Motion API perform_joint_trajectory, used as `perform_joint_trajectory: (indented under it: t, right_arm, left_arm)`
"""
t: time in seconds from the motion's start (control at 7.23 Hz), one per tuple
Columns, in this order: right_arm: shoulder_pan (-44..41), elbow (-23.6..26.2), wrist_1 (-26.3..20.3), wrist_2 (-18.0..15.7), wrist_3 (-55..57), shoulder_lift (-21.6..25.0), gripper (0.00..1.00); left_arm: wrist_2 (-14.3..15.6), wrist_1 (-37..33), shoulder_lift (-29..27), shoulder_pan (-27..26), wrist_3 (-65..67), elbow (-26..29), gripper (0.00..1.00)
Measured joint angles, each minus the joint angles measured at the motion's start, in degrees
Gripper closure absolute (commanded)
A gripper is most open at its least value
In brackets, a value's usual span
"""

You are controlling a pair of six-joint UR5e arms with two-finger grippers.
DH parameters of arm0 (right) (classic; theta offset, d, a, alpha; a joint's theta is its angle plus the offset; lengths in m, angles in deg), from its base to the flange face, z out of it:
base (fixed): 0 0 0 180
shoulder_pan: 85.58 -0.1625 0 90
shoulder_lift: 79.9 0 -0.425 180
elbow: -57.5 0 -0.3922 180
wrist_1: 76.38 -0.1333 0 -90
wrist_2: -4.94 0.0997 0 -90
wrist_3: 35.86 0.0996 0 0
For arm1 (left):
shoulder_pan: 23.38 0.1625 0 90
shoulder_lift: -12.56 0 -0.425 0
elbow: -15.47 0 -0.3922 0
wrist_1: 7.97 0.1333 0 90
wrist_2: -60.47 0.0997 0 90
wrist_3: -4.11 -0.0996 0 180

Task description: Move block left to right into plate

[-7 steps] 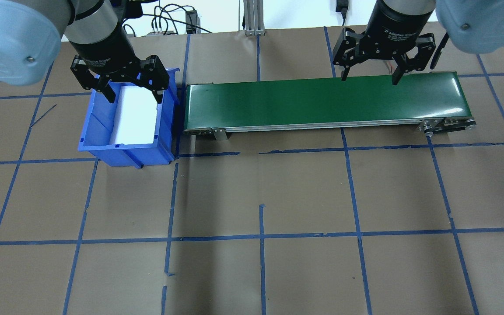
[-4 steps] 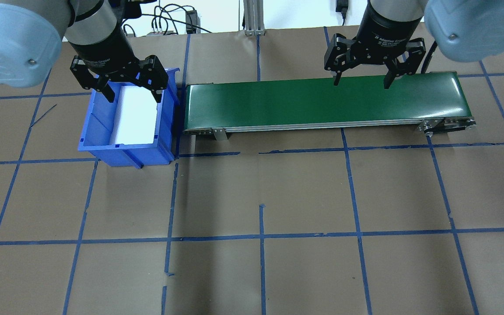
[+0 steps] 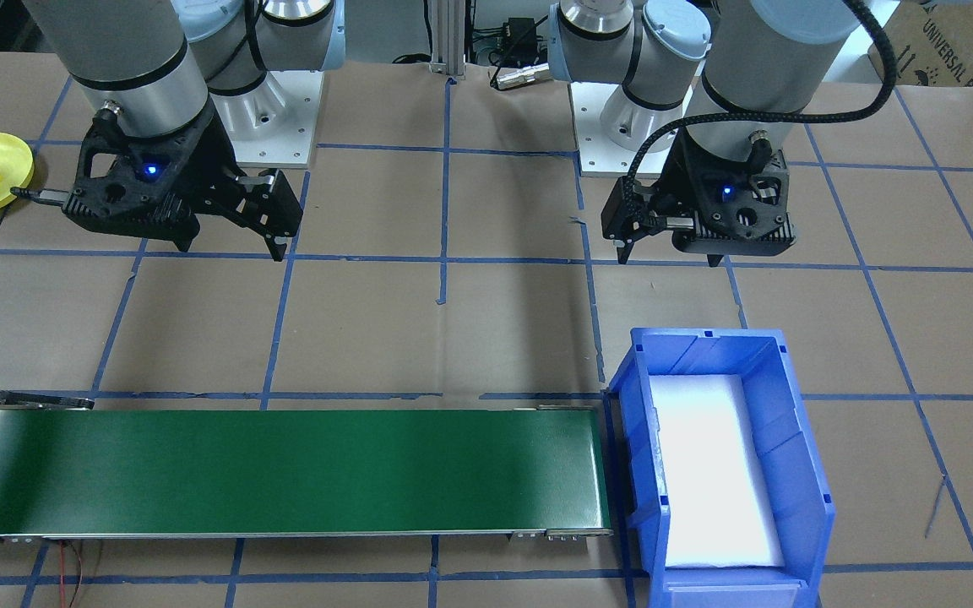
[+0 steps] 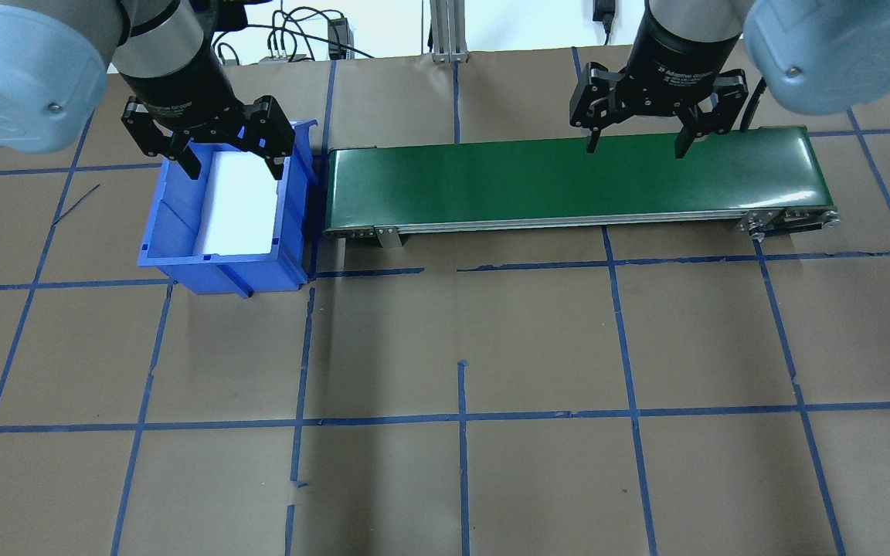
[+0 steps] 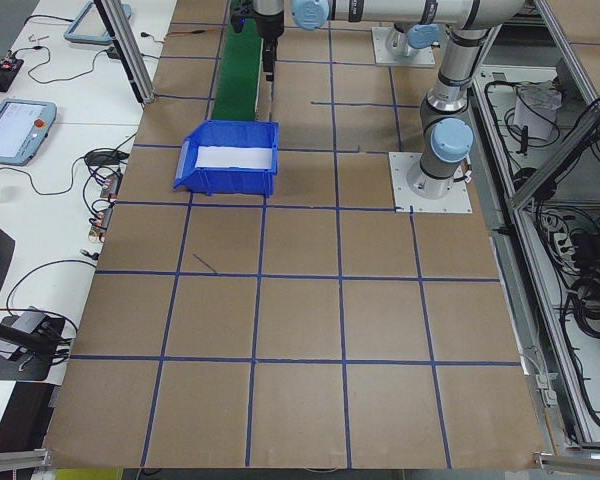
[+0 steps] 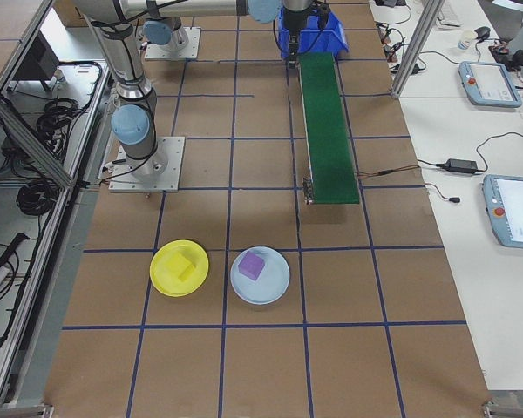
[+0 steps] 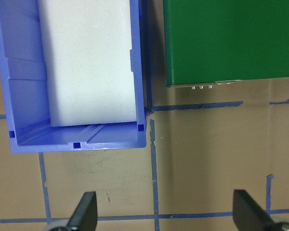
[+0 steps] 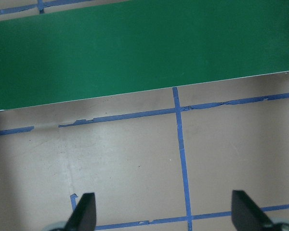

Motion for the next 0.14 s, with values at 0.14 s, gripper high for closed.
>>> perform_joint_trajectory:
  t: [0.14]
  right_arm:
    - [0.0, 0.0, 0.0, -0.1, 0.0, 0.0, 0.00]
  left_arm:
    - [0.0, 0.0, 0.0, 0.0, 0.0, 0.2, 0.00]
